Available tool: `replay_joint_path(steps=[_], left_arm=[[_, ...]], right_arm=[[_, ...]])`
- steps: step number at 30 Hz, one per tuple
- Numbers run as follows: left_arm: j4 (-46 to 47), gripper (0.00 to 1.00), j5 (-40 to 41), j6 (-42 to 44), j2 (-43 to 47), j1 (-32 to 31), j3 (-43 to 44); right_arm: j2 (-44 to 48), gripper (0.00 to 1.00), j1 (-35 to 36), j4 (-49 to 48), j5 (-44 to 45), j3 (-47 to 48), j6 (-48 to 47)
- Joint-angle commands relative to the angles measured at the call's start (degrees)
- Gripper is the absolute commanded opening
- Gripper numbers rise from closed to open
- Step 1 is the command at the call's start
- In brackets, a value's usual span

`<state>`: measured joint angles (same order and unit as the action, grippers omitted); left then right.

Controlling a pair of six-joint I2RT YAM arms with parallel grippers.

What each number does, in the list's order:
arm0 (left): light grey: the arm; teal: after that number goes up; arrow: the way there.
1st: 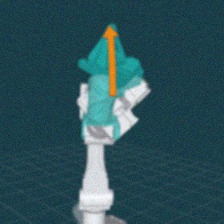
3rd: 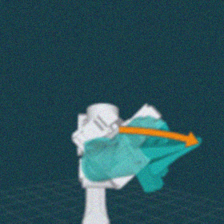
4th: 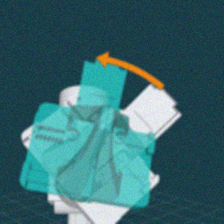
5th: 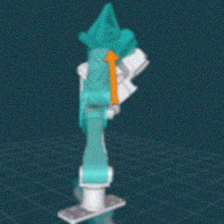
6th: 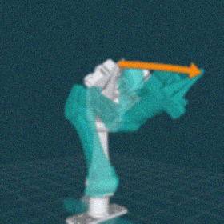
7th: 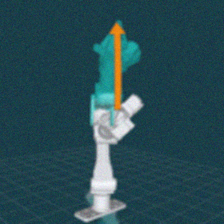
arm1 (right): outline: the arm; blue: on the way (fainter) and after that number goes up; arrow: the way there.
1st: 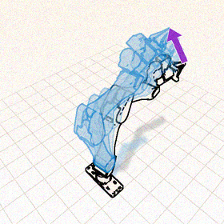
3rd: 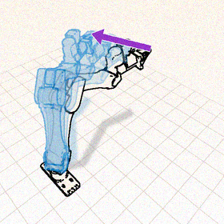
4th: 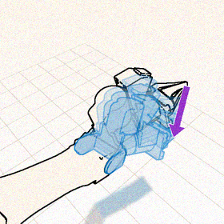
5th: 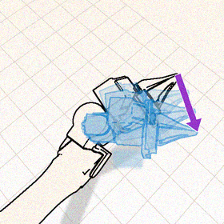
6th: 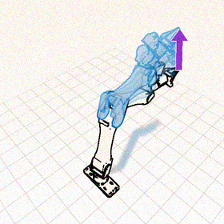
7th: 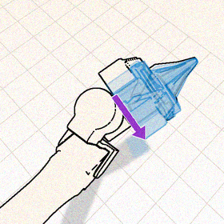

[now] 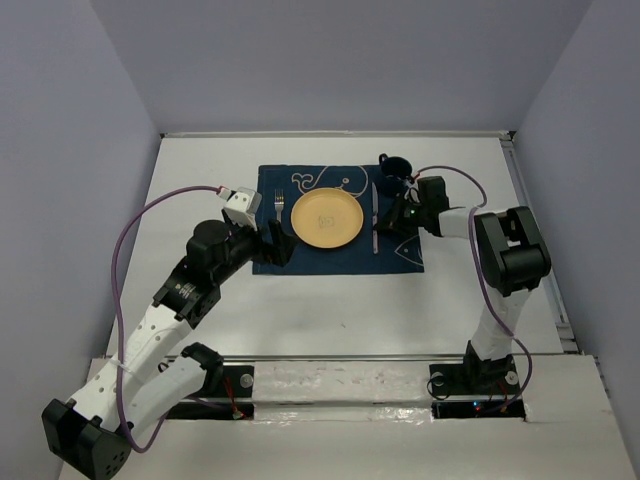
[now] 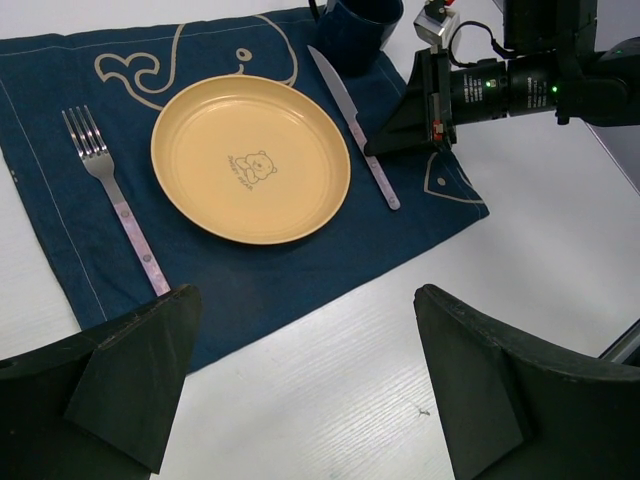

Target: Set the dinner table for one person

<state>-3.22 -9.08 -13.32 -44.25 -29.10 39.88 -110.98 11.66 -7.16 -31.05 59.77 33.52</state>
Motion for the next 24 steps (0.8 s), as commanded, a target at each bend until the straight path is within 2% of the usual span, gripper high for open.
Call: replay_joint_path(steps=[1,17,19,21,24], left_arm=[[2.26,0.99,-1.47,0.58,0.57,0.45,0.55],[2.26,0.99,-1.9,0.49,1.27,0.54,0.29],[2.26,0.99,-2.08,0.49,1.36,0.54,0.29],[2.26,0.99,-2.17,0.4,1.45,0.54,0.2],[2.34,0.99,-2.43,0.31,1.53,0.45,0.2]], right_arm=[[-0.64,0.11,1.25,1.27,0.81,2.89,-2.4],[-1.17,0.13,1.26,1.71,3.01,4.48,-1.44],[-1.26,0.17,1.26,1.88,4.06,4.22,-1.44],[-1.26,0.31,1.26,2.5,4.33,4.22,-1.96],[-1.35,0.35,1.26,3.9,4.94,4.48,-2.49]])
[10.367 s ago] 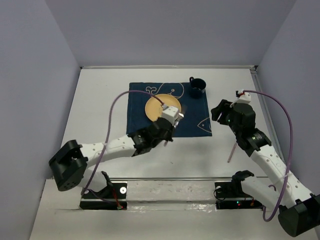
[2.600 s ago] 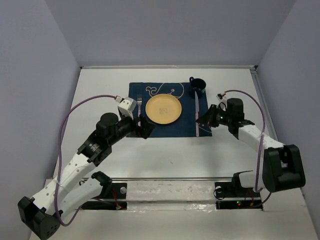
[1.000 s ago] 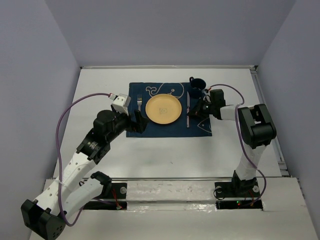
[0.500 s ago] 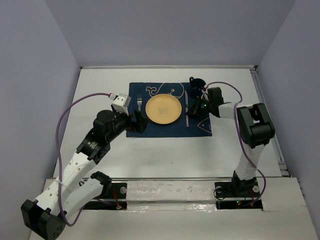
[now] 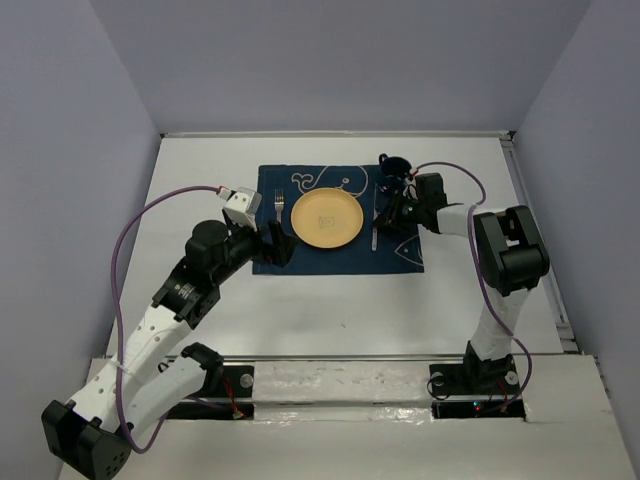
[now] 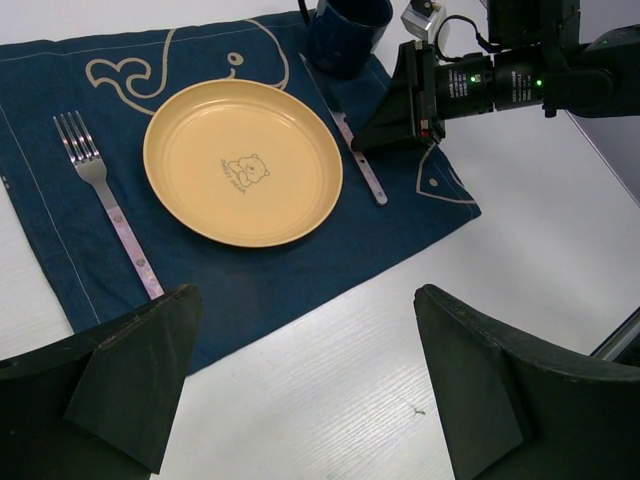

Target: Set the dinner table for one person

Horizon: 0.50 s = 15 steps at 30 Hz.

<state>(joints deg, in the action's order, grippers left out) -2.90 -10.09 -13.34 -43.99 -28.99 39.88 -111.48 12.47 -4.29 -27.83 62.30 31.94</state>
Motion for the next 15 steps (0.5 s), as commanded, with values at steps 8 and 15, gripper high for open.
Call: replay_joint_path(steps=[8,15], left_arm=[[2.28,0.99,-1.95,0.25,1.36,0.34,0.2],[2.19,0.99,-1.95,0.16,1.45,0.43,0.2]], right_arm=[[1.53,0.4,1.51,6.12,7.53,2.29,-3.02],[3.99,0.4,4.66,12.02,15.17,4.49,-6.45]])
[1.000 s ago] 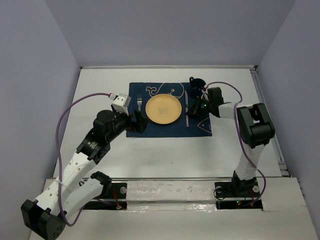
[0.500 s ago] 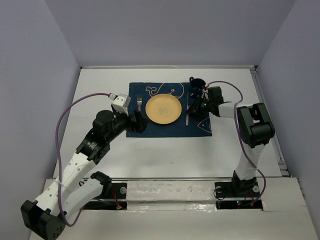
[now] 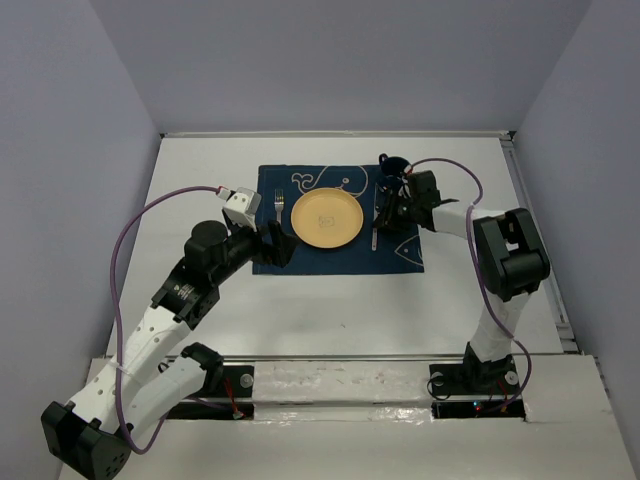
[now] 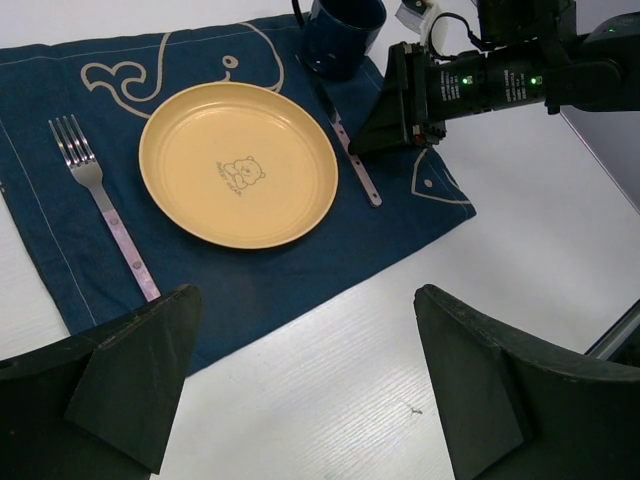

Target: Set the dinner table for one person

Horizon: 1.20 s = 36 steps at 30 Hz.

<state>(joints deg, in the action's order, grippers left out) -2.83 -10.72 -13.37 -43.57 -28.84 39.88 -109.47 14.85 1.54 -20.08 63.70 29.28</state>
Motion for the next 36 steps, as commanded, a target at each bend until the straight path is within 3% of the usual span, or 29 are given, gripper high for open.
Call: replay_joint_path(steps=[1,4,13,14,21,24,27,32,36], left_arm=[[2.13,0.99,-1.23,0.27,1.12,0.28,0.2],[2.04,0.99,-0.62,0.36,1.47,0.27,0.2],[1.42,0.99,2.19,0.8,2.44,0.54,0.29],[1.34,0.99,2.46,0.97,2.61,0.63,0.29],[1.34,0.99,5.09,2.12,4.81,1.59,0.29],[1.25,0.99,7.46,2.47,5.69,2.21,0.2],[0.81,0.99,9.48,2.73,6.13,2.73,0.55],[-0.07,0.99,18.79,1.94,9.55,3.7,0.64],[0.9,0.99,20.39,1.15,11.05,4.23,0.02]], right_arm=[[1.98,0.39,2.29,6.89,8.64,3.53,-4.14],[1.89,0.39,3.96,8.74,13.38,4.68,-5.02],[4.26,0.43,6.85,9.27,16.03,5.47,-7.04],[5.31,0.52,6.86,9.44,15.95,5.38,-7.3],[18.75,0.84,8.0,8.74,15.24,0.82,-8.54],[26.83,0.95,8.52,6.47,14.54,-4.27,-8.8],[37.28,0.99,8.53,3.39,14.01,-10.69,-8.89],[61.09,1.0,8.53,-3.9,15.23,-22.9,-7.83],[77.09,1.0,8.53,-1.63,24.2,-27.04,-9.23]])
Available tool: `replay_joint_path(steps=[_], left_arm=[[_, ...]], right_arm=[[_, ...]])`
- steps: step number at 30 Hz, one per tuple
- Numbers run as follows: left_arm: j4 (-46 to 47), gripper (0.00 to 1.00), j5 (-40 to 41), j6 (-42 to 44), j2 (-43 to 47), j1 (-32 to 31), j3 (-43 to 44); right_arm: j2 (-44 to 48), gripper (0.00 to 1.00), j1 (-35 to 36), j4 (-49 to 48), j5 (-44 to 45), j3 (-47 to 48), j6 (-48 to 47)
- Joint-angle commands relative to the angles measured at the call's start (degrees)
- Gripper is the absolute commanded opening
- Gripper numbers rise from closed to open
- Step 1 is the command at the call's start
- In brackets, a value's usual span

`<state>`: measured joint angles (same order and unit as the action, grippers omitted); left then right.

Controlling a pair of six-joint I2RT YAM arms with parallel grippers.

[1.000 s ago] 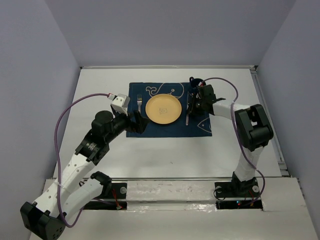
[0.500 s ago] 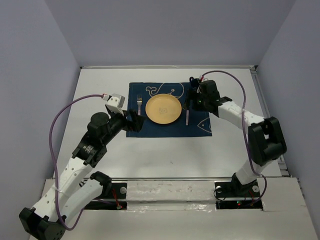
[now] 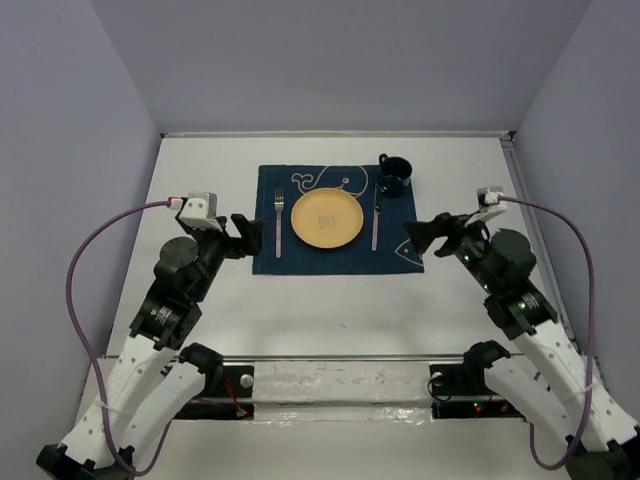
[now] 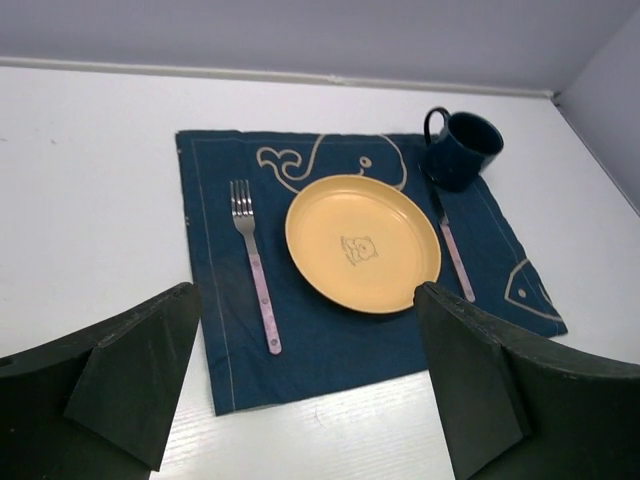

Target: Set the dinner table for one person

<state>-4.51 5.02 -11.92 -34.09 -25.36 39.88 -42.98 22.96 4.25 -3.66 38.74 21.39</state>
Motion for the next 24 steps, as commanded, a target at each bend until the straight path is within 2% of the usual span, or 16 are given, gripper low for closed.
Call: replay_joint_path(steps=[1,7,12,16,24], left_arm=[[2.58,0.99,4.65,-0.47,1.48,0.84,0.11],[4.07,0.99,3.78,-2.23,3.76,1.55,0.2],[9.87,0.99,2.72,-1.79,16.03,1.63,-1.47],[11.02,0.99,2.63,-0.82,18.18,1.63,-0.94],[9.61,0.99,1.14,-1.7,13.87,1.63,-0.68]], right_arm=[[12.38,1.0,0.42,-4.25,7.44,-2.61,-1.7],[22.24,1.0,0.42,-2.41,9.99,-4.9,-1.17],[28.03,1.0,0.42,-0.83,13.58,-4.64,-1.44],[28.31,1.0,0.42,0.49,16.66,-5.08,0.05],[22.42,1.0,0.42,0.58,12.19,-3.24,2.08]])
